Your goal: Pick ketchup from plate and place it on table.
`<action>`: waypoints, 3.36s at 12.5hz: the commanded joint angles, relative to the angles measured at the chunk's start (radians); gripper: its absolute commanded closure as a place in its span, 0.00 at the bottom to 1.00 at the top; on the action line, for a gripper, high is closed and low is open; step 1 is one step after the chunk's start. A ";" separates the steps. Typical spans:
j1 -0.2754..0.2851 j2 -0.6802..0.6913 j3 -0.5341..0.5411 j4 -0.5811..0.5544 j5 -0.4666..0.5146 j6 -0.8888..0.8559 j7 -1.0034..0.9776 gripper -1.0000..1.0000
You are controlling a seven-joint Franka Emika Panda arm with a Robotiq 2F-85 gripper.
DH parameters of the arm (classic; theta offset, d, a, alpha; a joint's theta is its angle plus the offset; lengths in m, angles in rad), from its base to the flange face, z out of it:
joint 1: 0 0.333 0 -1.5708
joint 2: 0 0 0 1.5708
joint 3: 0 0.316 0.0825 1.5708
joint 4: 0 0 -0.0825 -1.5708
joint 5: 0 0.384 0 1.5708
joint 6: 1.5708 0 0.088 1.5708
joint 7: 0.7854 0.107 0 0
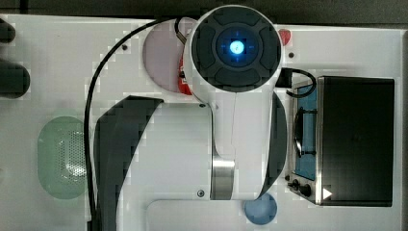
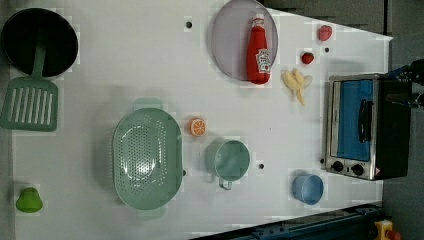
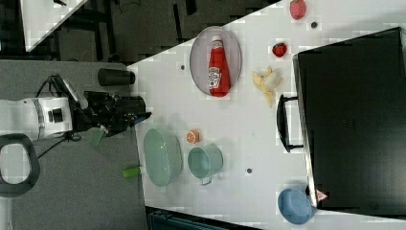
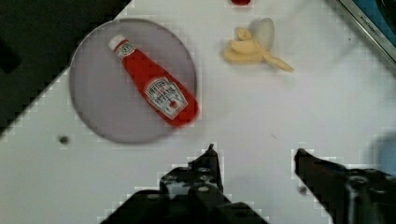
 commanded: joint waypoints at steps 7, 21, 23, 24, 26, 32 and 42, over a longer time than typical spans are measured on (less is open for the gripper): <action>-0.088 -0.152 0.069 -0.074 0.019 -0.140 -0.055 0.00; -0.053 0.221 0.114 -0.041 0.018 0.130 -0.372 0.00; -0.046 0.284 0.118 -0.030 0.016 0.191 -0.414 0.00; -0.043 0.314 0.118 -0.027 0.011 0.222 -0.448 0.00; -0.040 0.368 0.118 -0.021 0.001 0.298 -0.525 0.00; -0.037 0.513 0.117 -0.020 -0.076 0.515 -0.606 0.00; -0.028 0.724 0.116 -0.020 -0.112 0.808 -0.639 0.00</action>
